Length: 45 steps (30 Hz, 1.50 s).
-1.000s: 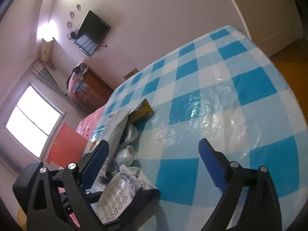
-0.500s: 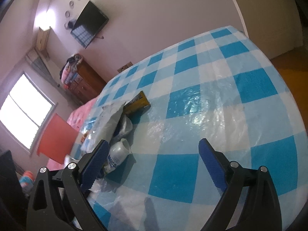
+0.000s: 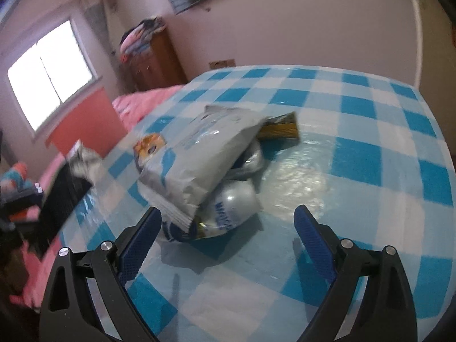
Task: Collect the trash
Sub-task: 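Grasp the white plastic bottle with the right tool while the left tool holds the carton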
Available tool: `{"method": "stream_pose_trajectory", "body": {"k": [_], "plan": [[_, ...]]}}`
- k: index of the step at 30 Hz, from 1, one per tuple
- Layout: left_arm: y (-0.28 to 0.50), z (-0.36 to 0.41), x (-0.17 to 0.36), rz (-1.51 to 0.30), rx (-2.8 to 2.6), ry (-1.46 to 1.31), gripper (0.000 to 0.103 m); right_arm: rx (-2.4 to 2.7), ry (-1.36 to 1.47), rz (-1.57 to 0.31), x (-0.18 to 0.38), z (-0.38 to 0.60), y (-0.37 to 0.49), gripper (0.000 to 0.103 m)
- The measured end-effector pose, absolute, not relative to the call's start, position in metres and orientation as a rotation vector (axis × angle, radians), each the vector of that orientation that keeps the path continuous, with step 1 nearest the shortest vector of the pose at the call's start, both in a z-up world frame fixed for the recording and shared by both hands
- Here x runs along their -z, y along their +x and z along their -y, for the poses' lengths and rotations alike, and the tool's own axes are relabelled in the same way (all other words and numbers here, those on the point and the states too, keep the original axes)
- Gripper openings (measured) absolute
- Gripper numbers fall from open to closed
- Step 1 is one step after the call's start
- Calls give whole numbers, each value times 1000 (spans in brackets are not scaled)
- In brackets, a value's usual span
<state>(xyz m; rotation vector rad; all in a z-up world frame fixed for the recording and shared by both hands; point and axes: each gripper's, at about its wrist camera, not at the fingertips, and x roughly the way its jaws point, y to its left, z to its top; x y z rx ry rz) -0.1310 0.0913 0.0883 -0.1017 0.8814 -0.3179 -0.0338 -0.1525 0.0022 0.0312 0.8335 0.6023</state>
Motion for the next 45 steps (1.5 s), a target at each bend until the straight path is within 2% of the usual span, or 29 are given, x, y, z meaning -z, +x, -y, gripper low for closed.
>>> {"method": "stream_pose_trajectory", "body": {"k": [13, 22, 37, 45], "plan": [[-126, -118, -71, -896, 293, -170, 68, -659, -190, -898, 11, 106, -27, 95], [-123, -128, -63, -900, 286, -199, 68, -563, -221, -900, 13, 97, -29, 93], [-126, -146, -63, -873, 286, -224, 68, -517, -83, -960, 9, 104, -60, 92], [-131, -157, -72, -837, 313, -248, 68, -564, 100, -1039, 4, 109, -79, 92]]}}
